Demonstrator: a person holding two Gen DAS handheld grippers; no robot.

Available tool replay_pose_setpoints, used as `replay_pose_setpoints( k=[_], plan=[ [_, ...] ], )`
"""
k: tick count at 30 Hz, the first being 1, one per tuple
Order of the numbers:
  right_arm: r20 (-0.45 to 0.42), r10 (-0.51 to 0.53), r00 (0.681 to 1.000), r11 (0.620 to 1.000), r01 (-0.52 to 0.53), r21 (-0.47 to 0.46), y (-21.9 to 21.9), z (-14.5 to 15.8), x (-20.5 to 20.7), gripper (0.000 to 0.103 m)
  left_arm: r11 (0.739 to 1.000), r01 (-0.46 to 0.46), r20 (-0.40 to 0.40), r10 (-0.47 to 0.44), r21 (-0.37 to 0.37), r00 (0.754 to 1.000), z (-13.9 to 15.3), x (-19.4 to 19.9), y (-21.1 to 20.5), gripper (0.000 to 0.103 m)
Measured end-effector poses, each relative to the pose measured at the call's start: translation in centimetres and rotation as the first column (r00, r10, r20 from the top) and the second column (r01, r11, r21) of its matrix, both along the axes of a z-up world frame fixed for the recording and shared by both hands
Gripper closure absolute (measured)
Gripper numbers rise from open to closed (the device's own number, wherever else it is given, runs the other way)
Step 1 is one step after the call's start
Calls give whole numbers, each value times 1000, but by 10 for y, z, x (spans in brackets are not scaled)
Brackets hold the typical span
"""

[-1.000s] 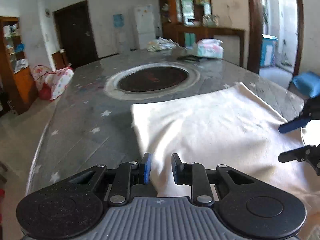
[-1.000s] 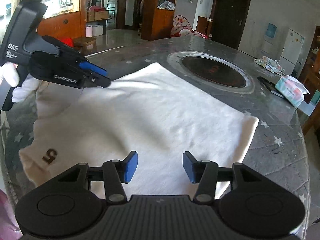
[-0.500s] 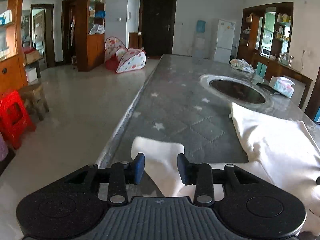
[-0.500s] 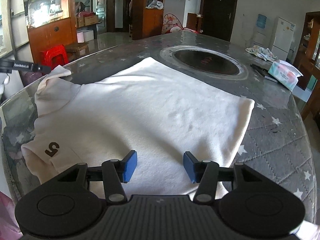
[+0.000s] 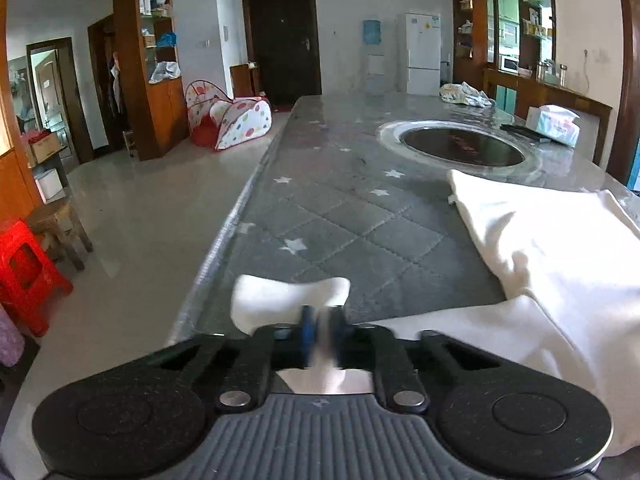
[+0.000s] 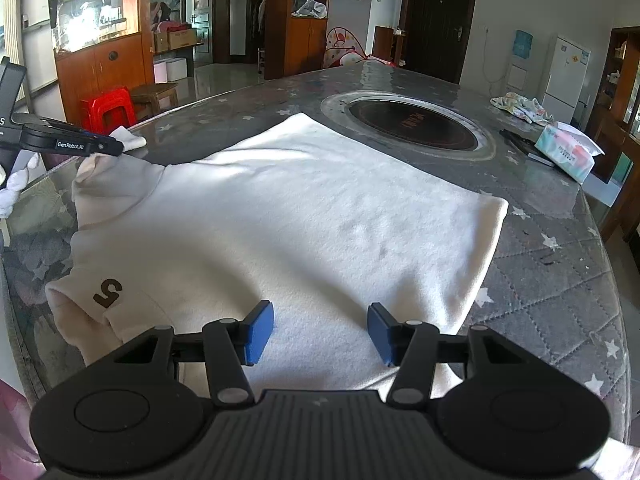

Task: Fold clothes
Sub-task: 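Grasp the sleeve cuff with the left gripper and lift it toward the body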

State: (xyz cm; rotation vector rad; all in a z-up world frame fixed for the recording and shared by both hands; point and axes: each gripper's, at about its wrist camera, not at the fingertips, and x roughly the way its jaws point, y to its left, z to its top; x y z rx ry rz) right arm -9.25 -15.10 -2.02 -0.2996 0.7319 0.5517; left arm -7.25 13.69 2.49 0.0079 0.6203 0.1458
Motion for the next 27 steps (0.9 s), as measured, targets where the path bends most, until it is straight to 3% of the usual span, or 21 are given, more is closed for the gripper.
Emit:
replay_pose_setpoints(
  k=[5, 11, 14, 18, 27],
  plan=[
    [3, 0, 1000, 1000, 0, -10, 1, 1, 0, 47, 995, -102, 59, 103, -14, 993, 8, -9, 23, 100],
    [16, 22, 1000, 999, -21, -29, 5, 5, -2, 47, 976, -215, 16, 216, -30, 976, -6, -24, 48, 98],
    [29, 63, 998, 998, -63, -18, 11, 13, -6, 47, 965, -260, -7, 260, -25, 966, -11, -34, 54, 97],
    [23, 141, 990, 990, -142, 5, 26, 19, -12, 47, 947, -314, -9, 314, -70, 949, -7, -46, 66, 97],
    [-16, 279, 960, 960, -279, 9, 66, 10, -27, 47, 989, -97, 22, 100, -109, 995, 8, -20, 29, 95]
  ],
)
